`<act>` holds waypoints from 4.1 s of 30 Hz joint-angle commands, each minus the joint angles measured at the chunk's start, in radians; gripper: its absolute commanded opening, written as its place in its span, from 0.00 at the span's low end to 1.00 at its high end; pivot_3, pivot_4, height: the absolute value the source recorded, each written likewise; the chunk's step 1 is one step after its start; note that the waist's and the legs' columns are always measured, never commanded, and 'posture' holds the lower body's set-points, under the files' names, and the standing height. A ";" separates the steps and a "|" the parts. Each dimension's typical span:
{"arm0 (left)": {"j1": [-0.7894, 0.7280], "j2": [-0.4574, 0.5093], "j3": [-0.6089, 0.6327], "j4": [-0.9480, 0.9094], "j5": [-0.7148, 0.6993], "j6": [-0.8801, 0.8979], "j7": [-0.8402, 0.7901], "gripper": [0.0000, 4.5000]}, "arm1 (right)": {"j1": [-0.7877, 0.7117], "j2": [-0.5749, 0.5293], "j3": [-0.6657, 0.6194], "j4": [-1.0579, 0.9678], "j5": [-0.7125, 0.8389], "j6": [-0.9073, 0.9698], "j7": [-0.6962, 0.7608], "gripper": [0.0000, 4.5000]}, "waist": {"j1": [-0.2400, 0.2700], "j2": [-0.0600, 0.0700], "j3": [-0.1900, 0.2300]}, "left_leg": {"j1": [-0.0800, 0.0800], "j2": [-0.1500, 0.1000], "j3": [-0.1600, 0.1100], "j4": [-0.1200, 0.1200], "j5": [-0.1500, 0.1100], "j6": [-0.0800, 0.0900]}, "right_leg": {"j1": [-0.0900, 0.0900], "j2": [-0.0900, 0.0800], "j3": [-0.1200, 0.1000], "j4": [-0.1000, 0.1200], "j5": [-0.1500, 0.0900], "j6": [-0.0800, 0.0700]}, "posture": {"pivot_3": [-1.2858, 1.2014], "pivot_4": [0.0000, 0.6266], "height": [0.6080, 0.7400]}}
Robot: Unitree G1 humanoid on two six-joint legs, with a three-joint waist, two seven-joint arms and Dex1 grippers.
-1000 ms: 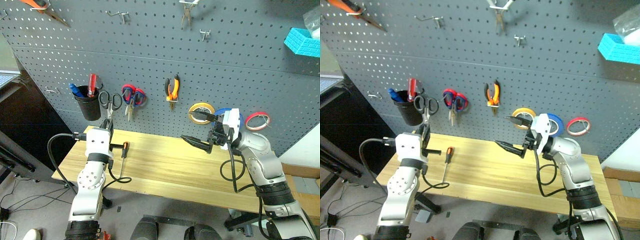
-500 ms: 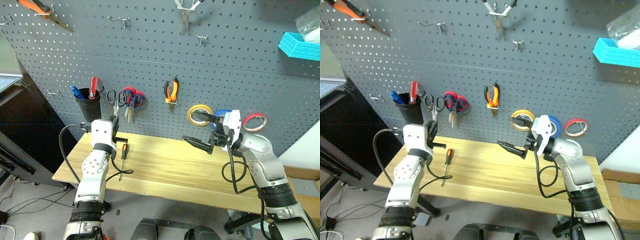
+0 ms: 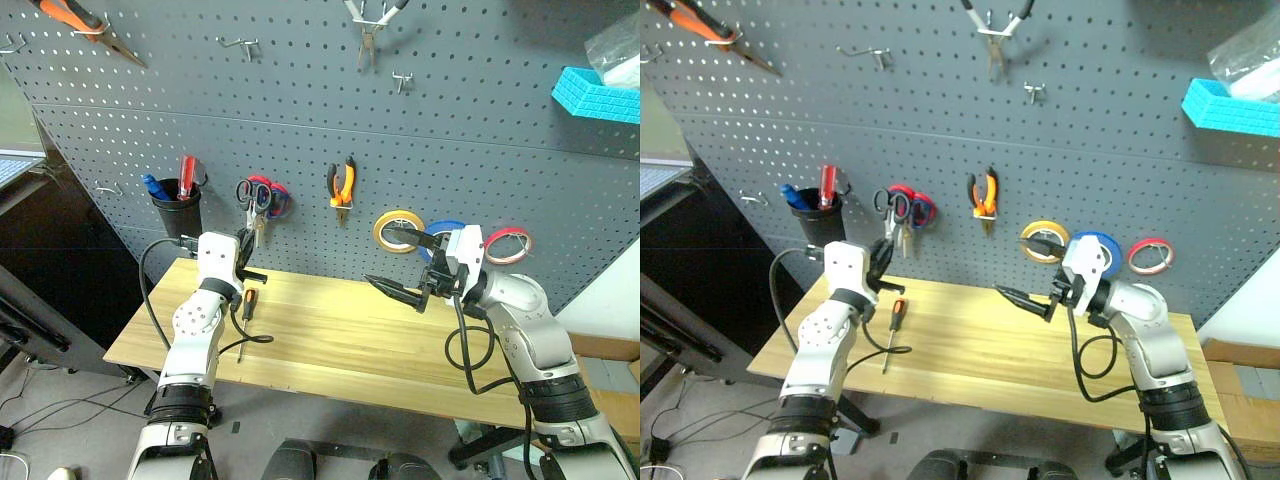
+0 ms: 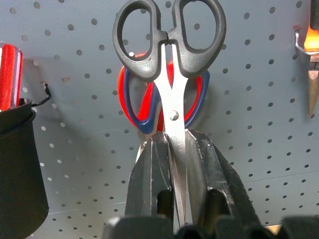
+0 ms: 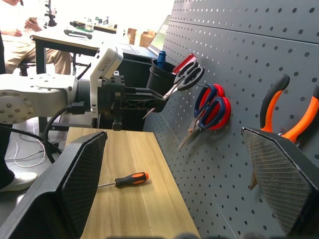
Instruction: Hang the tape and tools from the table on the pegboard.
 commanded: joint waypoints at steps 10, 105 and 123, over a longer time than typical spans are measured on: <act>-0.026 0.010 0.015 0.015 -0.006 -0.004 0.015 0.40 | -0.012 -0.010 -0.017 -0.037 0.009 -0.001 -0.013 1.00 | -0.001 0.000 0.000 | 0.001 0.000 0.000 0.000 0.000 0.000 | 0.000 0.001 0.001 0.000 0.000 0.000 | 0.59 0.02 1.00; 0.058 0.207 0.159 -0.595 0.090 0.720 0.231 0.21 | -0.292 0.091 -0.027 -0.168 0.141 0.477 -0.059 1.00 | -0.074 -0.006 0.163 | -0.017 0.013 -0.006 -0.005 0.005 -0.021 | -0.017 -0.002 -0.010 -0.001 0.000 -0.008 | 0.62 0.08 1.00; -0.590 0.412 0.228 0.025 0.061 0.281 0.173 0.21 | -0.480 0.273 -0.066 -0.016 0.163 0.344 -0.182 1.00 | 0.058 -0.020 0.063 | -0.016 0.015 -0.002 -0.003 0.010 -0.017 | -0.014 0.006 -0.021 -0.003 0.005 -0.014 | 0.64 0.00 1.00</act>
